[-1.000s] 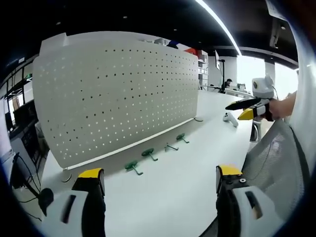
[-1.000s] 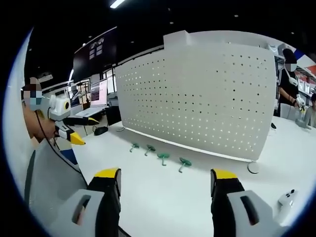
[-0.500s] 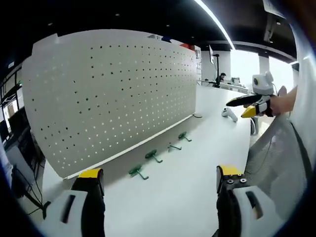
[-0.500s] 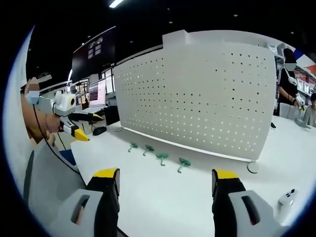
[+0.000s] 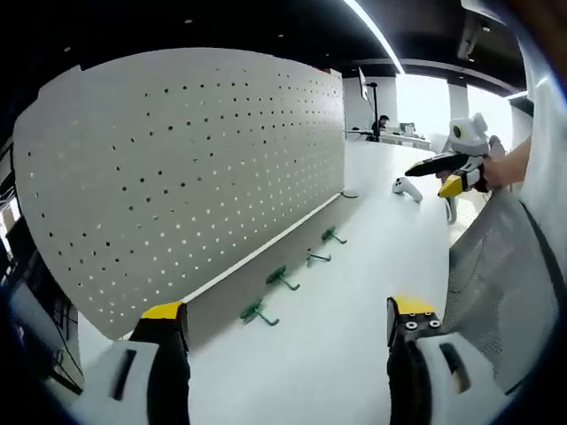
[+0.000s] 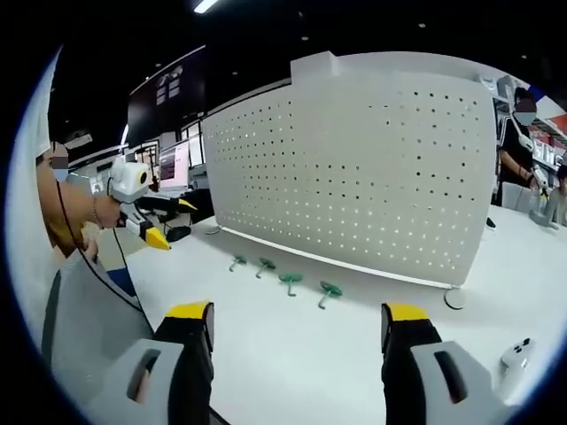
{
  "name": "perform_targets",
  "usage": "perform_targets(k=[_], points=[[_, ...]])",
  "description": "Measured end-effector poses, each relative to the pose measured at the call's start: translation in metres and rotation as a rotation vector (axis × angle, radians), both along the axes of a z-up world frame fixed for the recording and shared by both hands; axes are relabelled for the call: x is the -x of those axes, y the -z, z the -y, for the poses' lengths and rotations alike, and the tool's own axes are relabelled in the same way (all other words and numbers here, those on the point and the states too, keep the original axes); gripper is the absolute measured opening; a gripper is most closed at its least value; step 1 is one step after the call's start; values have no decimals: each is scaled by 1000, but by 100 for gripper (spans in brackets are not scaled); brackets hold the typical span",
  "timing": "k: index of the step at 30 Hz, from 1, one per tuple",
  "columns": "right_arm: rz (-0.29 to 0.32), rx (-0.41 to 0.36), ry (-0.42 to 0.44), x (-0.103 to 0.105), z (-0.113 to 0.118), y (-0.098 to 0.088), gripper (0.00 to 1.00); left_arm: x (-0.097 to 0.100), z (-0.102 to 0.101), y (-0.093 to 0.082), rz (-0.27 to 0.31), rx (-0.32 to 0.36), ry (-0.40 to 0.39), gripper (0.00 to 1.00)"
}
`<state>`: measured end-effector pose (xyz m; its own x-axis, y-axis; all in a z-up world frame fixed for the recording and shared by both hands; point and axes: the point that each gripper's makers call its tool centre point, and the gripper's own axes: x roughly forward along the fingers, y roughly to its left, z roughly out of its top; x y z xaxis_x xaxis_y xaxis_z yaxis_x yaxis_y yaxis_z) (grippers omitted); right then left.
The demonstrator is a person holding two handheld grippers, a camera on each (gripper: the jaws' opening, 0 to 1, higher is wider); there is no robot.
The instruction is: Insert the hook assembly into the mounting plate slot until the hook locks in place.
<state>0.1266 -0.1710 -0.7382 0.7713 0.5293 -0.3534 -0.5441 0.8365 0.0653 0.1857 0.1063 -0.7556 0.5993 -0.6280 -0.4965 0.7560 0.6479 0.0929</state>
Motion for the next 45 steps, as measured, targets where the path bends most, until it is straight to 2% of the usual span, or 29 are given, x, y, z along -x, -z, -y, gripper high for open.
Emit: perform_targets(k=[6, 11, 28, 45], points=[[-6, 0, 0, 0, -1, 1, 74, -6, -5, 7, -14, -49, 52, 96], [-9, -4, 2, 1, -1, 1, 73, -11, -9, 14, -51, -81, 89, 95], [-23, -7, 5, 1, 0, 4, 73, -23, 6, 33, -107, -234, 302, 93], [-48, -3, 3, 1, 0, 10, 75, -29, 15, 57, -200, -326, 452, 92]])
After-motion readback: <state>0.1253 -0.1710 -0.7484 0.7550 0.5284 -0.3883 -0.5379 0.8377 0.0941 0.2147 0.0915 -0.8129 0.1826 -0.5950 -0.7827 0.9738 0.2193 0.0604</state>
